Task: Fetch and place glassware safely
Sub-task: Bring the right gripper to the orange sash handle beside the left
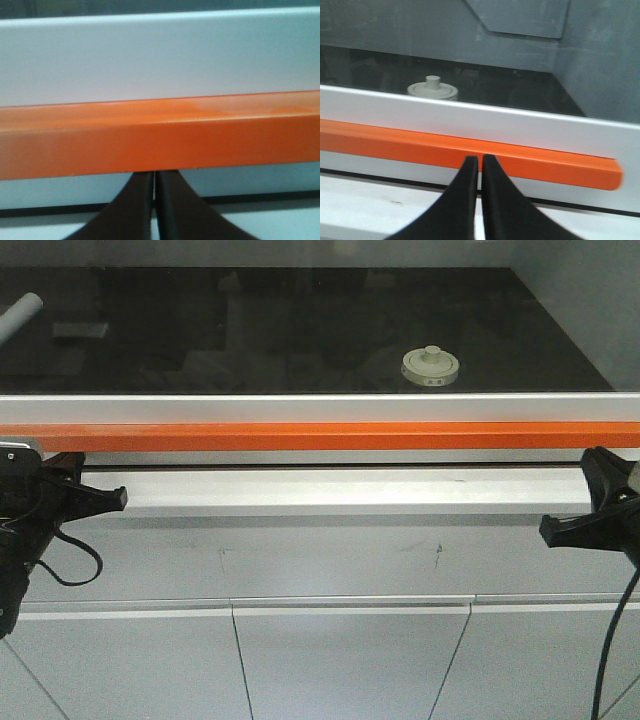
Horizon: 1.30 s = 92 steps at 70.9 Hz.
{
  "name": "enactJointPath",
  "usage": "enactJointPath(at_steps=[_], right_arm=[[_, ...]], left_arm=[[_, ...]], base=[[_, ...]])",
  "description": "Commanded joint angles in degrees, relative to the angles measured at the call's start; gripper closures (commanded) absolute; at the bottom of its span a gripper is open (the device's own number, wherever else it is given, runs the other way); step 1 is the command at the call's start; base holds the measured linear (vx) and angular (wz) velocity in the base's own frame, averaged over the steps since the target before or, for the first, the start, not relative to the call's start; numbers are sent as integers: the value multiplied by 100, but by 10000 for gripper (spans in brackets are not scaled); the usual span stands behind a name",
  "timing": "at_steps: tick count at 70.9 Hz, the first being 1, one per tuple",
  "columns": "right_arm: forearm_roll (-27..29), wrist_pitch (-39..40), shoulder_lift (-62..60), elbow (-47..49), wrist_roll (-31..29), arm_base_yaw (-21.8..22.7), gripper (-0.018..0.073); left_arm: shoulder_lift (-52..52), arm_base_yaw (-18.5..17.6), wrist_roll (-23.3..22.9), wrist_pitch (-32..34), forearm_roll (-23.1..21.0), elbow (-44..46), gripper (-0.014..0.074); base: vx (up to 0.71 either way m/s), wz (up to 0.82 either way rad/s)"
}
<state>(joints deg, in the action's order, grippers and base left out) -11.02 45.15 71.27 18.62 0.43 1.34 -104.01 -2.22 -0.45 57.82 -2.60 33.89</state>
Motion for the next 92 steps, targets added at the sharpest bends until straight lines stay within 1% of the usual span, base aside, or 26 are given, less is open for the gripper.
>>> enactJointPath(at_steps=[1, 17, 26, 31, 55, 92], right_arm=[[-177, 946, 318, 153, 88, -3, 559], [-153, 1809, 1274, 153, 53, -3, 559], [-19, 2326, 1728, 171, 51, -3, 559], [51, 2459, 1948, 235, 45, -3, 559], [66, 2457, 2679, 770, 32, -3, 559], [185, 2456, 3375, 1404, 29, -3, 559]], left_arm=[[200, -42, -14, 626, -5, 153, 603], [200, -42, -14, 637, -5, 153, 603], [200, -42, -14, 643, -5, 153, 603], [200, -42, -14, 643, -5, 153, 603], [200, -42, -14, 643, -5, 153, 603], [200, -42, -14, 643, -5, 153, 603]], base=[[0, 0], [0, 0], [0, 0], [0, 0], [0, 0], [0, 0]])
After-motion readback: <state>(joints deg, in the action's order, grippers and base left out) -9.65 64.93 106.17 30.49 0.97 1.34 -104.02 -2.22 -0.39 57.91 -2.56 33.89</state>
